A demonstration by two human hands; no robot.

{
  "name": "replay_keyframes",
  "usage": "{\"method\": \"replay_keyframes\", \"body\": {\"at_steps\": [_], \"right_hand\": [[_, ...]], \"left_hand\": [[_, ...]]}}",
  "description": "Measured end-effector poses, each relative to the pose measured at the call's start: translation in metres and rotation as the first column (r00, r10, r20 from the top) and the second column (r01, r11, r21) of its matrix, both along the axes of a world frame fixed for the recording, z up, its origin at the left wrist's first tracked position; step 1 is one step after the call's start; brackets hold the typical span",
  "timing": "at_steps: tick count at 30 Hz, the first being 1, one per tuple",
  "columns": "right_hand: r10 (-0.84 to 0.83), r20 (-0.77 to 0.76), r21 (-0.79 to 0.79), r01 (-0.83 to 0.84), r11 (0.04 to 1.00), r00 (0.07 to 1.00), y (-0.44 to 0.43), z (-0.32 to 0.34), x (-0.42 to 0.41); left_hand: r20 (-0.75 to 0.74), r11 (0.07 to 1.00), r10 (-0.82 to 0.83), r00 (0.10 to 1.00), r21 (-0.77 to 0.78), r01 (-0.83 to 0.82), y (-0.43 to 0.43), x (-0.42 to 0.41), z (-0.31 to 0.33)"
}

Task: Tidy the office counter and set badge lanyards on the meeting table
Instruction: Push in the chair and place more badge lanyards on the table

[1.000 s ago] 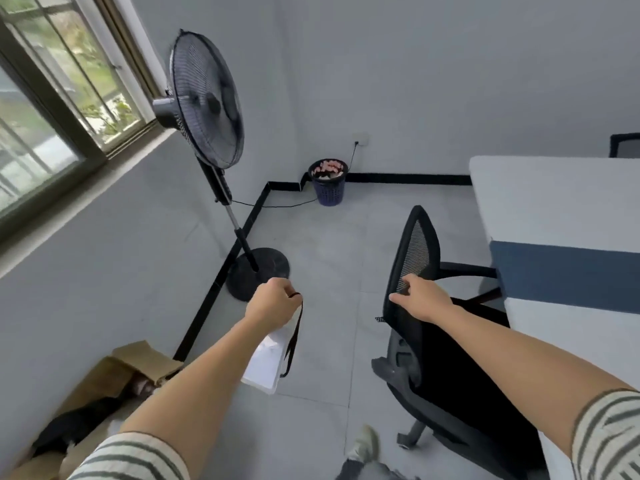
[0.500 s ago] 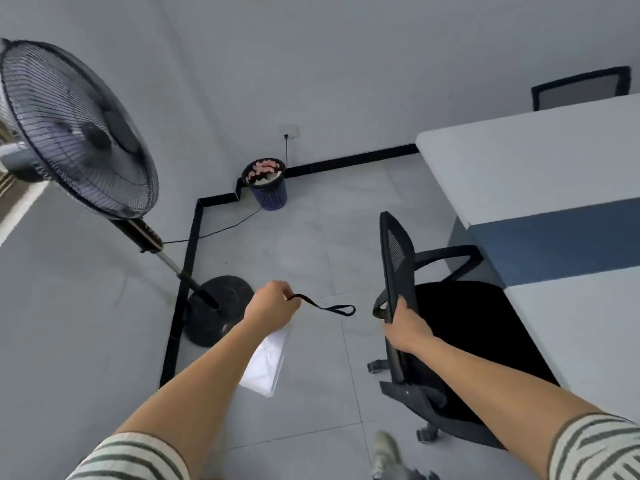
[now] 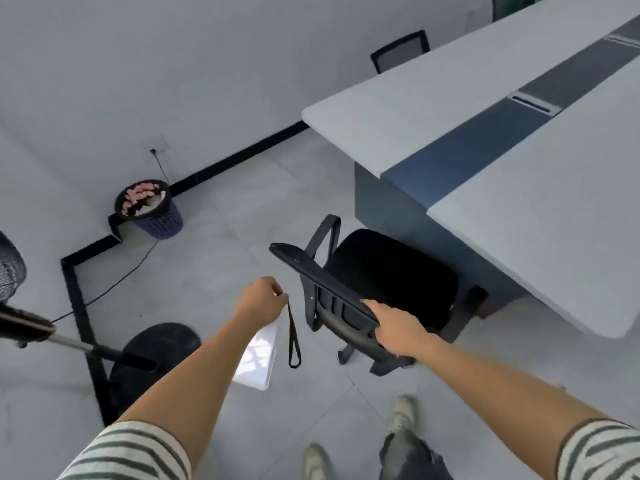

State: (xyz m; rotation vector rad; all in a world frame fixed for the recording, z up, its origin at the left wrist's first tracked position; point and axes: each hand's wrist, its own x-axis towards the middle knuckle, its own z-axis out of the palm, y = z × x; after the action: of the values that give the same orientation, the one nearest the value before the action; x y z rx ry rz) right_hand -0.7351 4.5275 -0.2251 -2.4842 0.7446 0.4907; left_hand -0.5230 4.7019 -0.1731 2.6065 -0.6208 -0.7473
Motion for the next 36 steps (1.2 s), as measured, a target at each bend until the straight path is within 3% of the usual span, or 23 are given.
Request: {"method": "replay_keyframes", "body": {"at_steps": [4,8,13,17,21,30,33,36], "right_hand": [[-0.018,-0.048,-0.098,0.014,0.995,0.999,0.027,0.001,-0.041],[-0.014,-0.079,-0.161,0.001,0.987,0.997,0.035,0.001,-0.075],[0.026,-0.135,-0.216,-0.055,0.975,0.991,0.04,-0.002,-0.118],[0.053,-0.187,-0.241,-0.099,0.966,0.981,0.036,0.002,-0.143],[0.071,-0.23,-0.243,-0.128,0.962,0.971,0.03,0.003,-0.152],[-0.048,-0.177,-0.241,0.004,0.971,0.983,0.023,-0.002,-0.117],[-0.106,-0.164,-0.248,0.063,0.967,0.981,0.02,-0.006,-0.089],[-0.191,-0.155,-0.25,0.148,0.957,0.969,0.005,-0.011,-0.064]], "left_hand": [[-0.026,0.999,-0.052,0.998,0.014,0.053,0.018,-0.008,-0.014],[-0.053,1.0,0.016,0.998,-0.011,-0.016,0.026,-0.023,-0.018],[-0.148,0.996,0.045,0.988,0.077,-0.033,0.045,-0.056,-0.025],[-0.244,0.971,-0.169,0.955,0.124,0.204,0.052,-0.093,-0.028],[-0.181,0.864,-0.418,0.89,0.222,0.451,0.047,-0.116,-0.032],[0.051,0.817,-0.537,0.842,0.279,0.505,0.014,-0.084,-0.015],[0.149,0.82,-0.557,0.817,0.255,0.512,0.002,-0.059,-0.016],[0.156,0.819,-0.567,0.809,0.209,0.534,-0.028,-0.028,-0.02]]}}
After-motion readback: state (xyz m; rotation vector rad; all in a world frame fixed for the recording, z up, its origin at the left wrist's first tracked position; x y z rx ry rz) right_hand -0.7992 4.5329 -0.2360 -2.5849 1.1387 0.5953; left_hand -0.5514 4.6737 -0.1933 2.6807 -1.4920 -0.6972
